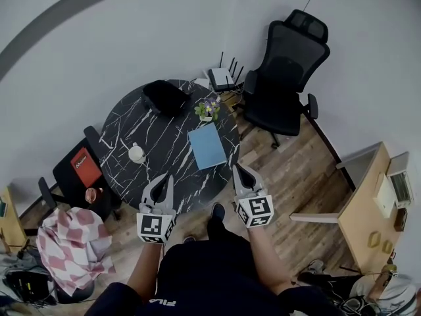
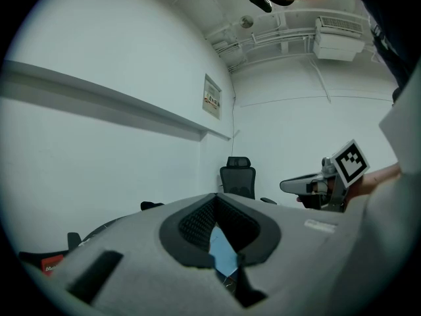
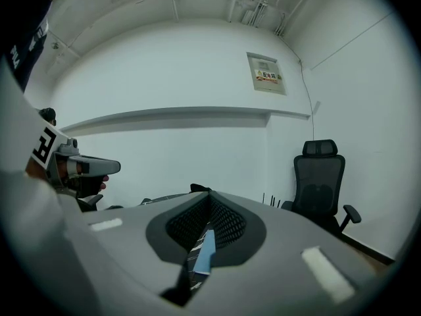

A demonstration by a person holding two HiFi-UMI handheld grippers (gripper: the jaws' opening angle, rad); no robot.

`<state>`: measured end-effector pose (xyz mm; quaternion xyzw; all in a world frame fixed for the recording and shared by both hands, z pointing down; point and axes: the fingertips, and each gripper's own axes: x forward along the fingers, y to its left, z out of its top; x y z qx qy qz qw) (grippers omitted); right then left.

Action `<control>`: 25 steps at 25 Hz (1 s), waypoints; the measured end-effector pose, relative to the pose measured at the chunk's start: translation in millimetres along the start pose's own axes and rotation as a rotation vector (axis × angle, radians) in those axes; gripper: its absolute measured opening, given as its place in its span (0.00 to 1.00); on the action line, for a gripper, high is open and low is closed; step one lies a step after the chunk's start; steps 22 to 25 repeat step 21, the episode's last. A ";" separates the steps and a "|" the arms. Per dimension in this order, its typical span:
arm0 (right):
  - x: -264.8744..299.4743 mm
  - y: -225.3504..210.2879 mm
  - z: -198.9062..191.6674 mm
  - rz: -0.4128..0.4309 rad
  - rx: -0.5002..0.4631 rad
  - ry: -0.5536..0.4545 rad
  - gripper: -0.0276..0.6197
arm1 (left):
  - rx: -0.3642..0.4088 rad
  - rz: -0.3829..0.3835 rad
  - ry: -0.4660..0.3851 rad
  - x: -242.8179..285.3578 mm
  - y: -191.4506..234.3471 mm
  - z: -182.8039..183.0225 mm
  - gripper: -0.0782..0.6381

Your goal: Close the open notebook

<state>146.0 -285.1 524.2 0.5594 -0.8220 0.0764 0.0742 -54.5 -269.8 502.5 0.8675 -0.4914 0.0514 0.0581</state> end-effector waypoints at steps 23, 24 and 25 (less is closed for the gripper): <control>-7.1 -0.4 2.7 -0.018 0.000 -0.019 0.06 | 0.003 -0.013 0.016 0.9 1.1 -4.1 0.10; -7.1 -0.4 2.7 -0.018 0.000 -0.019 0.06 | 0.003 -0.013 0.016 0.9 1.1 -4.1 0.10; -7.1 -0.4 2.7 -0.018 0.000 -0.019 0.06 | 0.003 -0.013 0.016 0.9 1.1 -4.1 0.10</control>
